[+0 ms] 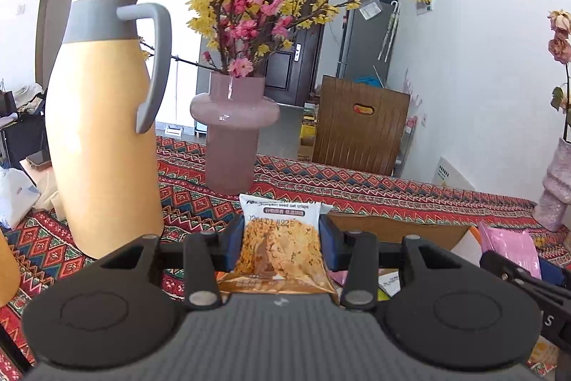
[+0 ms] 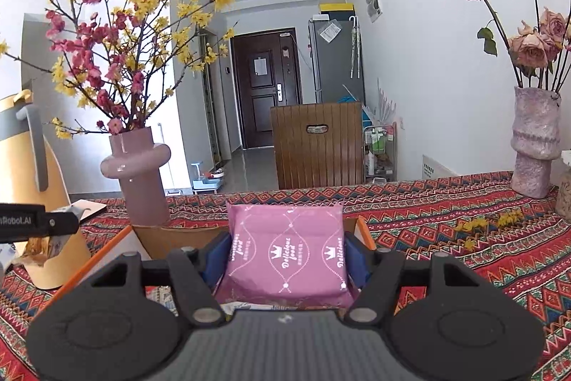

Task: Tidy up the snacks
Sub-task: 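Lift both held packets and carry them over the box, then lower both packets into the box and open both grippers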

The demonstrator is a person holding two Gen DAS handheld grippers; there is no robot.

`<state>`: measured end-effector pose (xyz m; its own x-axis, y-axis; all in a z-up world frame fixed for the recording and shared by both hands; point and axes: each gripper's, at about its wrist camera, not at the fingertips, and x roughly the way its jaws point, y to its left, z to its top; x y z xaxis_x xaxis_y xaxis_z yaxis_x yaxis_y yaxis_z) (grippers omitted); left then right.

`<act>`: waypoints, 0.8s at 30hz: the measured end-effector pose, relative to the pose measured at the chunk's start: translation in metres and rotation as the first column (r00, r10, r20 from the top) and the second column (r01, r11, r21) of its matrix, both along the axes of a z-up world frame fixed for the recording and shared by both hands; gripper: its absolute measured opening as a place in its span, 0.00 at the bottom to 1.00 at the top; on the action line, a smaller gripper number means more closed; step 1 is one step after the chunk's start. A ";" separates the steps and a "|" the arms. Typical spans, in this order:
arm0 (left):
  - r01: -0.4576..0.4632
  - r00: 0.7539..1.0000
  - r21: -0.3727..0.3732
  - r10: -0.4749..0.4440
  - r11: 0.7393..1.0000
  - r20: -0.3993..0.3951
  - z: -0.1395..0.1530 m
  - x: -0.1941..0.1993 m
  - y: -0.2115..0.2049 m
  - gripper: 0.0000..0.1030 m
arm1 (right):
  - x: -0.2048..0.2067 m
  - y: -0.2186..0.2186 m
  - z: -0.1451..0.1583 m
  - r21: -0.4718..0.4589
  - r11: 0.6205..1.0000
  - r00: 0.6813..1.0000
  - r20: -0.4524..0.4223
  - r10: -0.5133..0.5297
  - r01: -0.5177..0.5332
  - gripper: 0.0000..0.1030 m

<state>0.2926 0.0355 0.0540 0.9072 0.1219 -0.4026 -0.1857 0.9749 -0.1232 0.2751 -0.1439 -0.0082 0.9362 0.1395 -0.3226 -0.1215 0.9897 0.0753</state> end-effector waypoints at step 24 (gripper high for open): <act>-0.022 0.998 -0.011 0.023 1.000 0.050 -0.013 -0.009 0.009 1.00 | -0.008 -0.001 -0.011 0.030 1.000 1.000 -0.011 0.002 -0.002 1.00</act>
